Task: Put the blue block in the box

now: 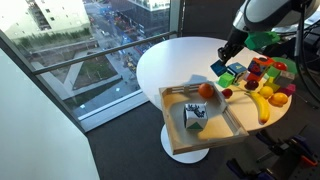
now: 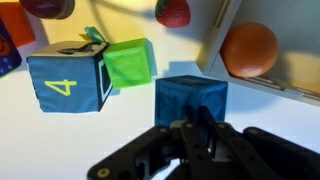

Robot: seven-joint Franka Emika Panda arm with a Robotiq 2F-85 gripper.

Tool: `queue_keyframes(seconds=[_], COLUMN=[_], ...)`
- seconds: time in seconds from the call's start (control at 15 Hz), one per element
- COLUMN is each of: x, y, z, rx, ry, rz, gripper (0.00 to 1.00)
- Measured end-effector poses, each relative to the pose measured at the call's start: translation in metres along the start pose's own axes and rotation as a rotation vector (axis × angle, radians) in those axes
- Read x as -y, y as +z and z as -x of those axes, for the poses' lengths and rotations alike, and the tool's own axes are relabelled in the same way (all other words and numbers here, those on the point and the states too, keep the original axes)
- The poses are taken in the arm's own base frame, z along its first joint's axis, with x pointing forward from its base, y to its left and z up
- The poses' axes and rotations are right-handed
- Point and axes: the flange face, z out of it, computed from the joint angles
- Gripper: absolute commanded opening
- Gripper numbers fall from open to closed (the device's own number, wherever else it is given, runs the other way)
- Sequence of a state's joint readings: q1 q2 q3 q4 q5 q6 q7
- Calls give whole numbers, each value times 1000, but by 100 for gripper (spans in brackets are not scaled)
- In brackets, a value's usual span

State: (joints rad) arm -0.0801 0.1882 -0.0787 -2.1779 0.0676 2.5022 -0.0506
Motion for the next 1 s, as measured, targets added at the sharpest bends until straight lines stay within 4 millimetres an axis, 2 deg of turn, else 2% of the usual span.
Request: queue_keyframes(seconds=[0.53, 1.0], x=[62, 125], y=[-14, -9], z=[-7, 4], rx=[-17, -6], ry=[-63, -147], rz=[7, 18], gripper=[5, 5])
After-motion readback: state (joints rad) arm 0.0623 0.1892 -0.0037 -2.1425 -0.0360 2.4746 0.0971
